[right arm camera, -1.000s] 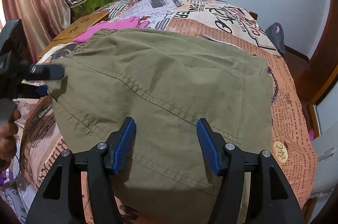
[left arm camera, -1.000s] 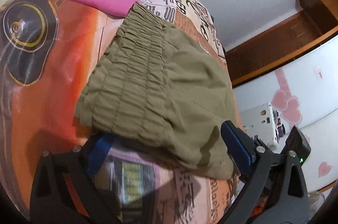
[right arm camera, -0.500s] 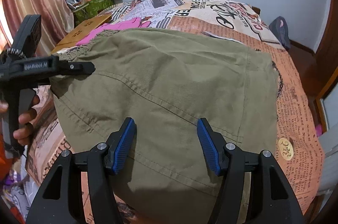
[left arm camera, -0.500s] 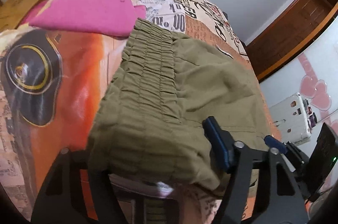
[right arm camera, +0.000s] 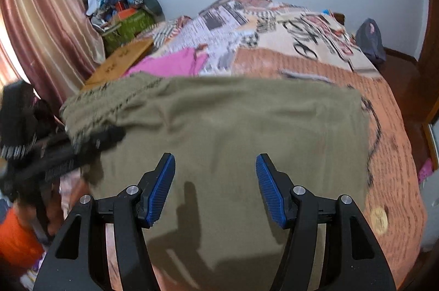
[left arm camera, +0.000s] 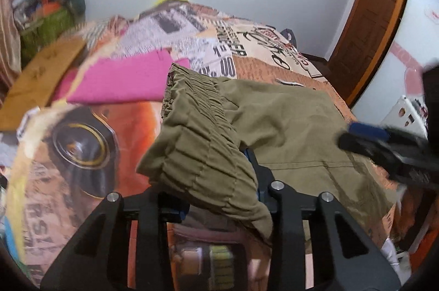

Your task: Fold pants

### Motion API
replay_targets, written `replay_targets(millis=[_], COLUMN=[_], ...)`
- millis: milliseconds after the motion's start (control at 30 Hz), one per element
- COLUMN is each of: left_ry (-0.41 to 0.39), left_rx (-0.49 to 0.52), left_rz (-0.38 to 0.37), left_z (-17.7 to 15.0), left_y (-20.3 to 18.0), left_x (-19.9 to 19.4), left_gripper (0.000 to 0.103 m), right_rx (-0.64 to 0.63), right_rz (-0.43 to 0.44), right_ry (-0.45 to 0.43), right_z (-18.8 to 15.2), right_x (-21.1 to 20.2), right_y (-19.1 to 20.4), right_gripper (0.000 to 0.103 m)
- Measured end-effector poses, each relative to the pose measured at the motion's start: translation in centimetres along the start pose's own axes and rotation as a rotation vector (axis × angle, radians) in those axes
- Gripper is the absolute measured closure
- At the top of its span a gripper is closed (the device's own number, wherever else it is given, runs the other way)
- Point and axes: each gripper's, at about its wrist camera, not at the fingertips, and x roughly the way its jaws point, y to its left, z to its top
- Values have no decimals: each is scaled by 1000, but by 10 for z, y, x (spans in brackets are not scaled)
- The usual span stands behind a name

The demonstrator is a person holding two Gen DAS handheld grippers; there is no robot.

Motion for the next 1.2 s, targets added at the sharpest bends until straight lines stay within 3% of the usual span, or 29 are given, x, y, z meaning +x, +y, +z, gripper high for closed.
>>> replay_targets(millis=[167,300,433,633,800,1000,1200], left_ry=[-35,-61,-54,-67,-121,-137,-150], left_rx=[31,30,40,93,162,213,261], left_rz=[39,54,65,86,99,96,93], left_z=[-1,-1,-3,-2,10,18,21], left_y=[6,18,27,21,-4,-39,-74], left_x=[-19,-33,-39,-51,-66,-72,-76], left_gripper=[71,72,73,73,73,73,73], right_rx=[-43,-112,-161,-116,-105,-11,4], right_rz=[48,120,139,151,17,-20,-14], right_ry=[92,222,257,200,80,106,100], right_z=[21,15,9,11,-20,-59,-73], right_x=[38,67,78,52,-5,-21,-16], right_y=[20,46,65,56,29,-11,-15], right_gripper=[46,46,46,46,46,46,43])
